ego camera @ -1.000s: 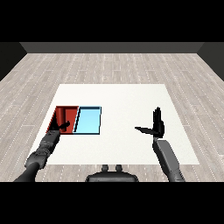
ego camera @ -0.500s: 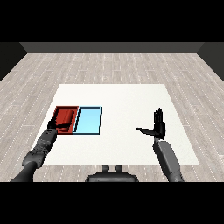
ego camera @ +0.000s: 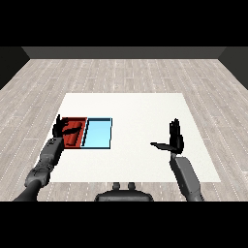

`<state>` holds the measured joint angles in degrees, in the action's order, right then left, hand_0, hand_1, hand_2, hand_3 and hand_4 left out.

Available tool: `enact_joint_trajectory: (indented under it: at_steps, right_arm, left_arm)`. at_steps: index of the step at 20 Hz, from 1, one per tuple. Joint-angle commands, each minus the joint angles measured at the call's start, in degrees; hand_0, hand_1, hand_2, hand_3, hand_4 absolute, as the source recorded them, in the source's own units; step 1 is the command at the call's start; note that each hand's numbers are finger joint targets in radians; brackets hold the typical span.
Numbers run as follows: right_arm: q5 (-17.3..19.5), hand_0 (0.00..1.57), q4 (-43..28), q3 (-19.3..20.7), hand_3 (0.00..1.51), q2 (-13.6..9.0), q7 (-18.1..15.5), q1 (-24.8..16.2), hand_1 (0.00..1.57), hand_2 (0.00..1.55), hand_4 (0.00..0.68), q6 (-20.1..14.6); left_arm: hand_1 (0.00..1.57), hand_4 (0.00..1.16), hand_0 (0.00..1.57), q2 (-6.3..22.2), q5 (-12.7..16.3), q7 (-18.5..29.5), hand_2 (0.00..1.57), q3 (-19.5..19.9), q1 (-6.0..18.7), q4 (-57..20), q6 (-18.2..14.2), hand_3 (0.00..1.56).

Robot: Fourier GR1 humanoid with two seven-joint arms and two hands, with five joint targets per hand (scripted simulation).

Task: Pick the red can and put it in the red box

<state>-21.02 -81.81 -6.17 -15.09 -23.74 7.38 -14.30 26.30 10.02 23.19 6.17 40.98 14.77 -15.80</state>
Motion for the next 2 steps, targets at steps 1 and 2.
enact_joint_trajectory:
  at_steps: [1, 2]
  right_arm:
    - [0.6, 0.00, -2.0, -0.6, 0.00, -0.3, 0.0, 0.1, 0.00, 0.00, 0.000, 0.5]
    - [1.6, 0.00, 0.1, -2.0, 0.00, 1.6, -1.7, 0.7, 0.00, 0.00, 0.000, 0.6]
  left_arm:
    - [0.00, 0.00, 0.00, -2.8, 3.4, 8.6, 0.00, 1.9, -1.9, 7.9, 7.7, 0.00]
    - [0.00, 0.00, 0.00, -3.6, 3.6, 9.3, 0.00, 1.5, -3.8, 10.2, 7.8, 0.00]
